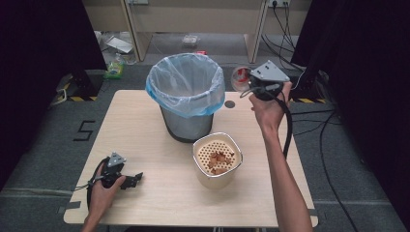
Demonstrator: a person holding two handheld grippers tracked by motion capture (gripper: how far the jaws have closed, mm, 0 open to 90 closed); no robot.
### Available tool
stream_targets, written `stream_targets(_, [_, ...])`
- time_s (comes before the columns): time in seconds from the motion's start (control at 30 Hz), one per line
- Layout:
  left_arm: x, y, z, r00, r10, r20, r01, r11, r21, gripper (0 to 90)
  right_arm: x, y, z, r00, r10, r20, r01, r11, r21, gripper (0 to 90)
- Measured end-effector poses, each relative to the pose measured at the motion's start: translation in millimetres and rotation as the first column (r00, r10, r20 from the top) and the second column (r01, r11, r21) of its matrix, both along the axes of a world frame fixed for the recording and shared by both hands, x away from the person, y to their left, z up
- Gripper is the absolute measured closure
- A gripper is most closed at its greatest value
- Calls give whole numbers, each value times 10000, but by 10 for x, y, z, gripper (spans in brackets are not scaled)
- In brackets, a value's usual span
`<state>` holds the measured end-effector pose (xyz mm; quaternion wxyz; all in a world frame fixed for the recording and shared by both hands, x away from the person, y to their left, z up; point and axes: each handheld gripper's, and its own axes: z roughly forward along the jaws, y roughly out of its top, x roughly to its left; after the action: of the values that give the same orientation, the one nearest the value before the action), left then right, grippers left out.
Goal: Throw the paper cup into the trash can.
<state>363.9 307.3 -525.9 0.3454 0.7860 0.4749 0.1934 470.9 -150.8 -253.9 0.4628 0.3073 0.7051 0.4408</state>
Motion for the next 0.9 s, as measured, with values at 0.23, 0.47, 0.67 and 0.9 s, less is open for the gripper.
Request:
stream_targets(0.23, [-5, -1, 2, 10000, 5, 3, -5, 10000, 37, 0, 67, 342, 215, 9976, 684, 98, -683, 9977, -43, 895])
stream_targets(0.47, [-8, 0, 3, 10000, 4, -1, -4, 10000, 43, 0, 239, 905, 285, 9841, 1709, -480, -1722, 9848, -244, 892])
stream_targets(0.67, [-9, 0, 3, 10000, 3, -4, -3, 10000, 41, 0, 378, 1241, 169, 9686, 2119, -1302, -2219, 9728, -669, 870])
stream_targets(0.9, [-9, 0, 3, 10000, 1, -1, -1, 10000, 43, 0, 486, 1362, 36, 9565, 1995, -2129, -2144, 9755, -490, 676])
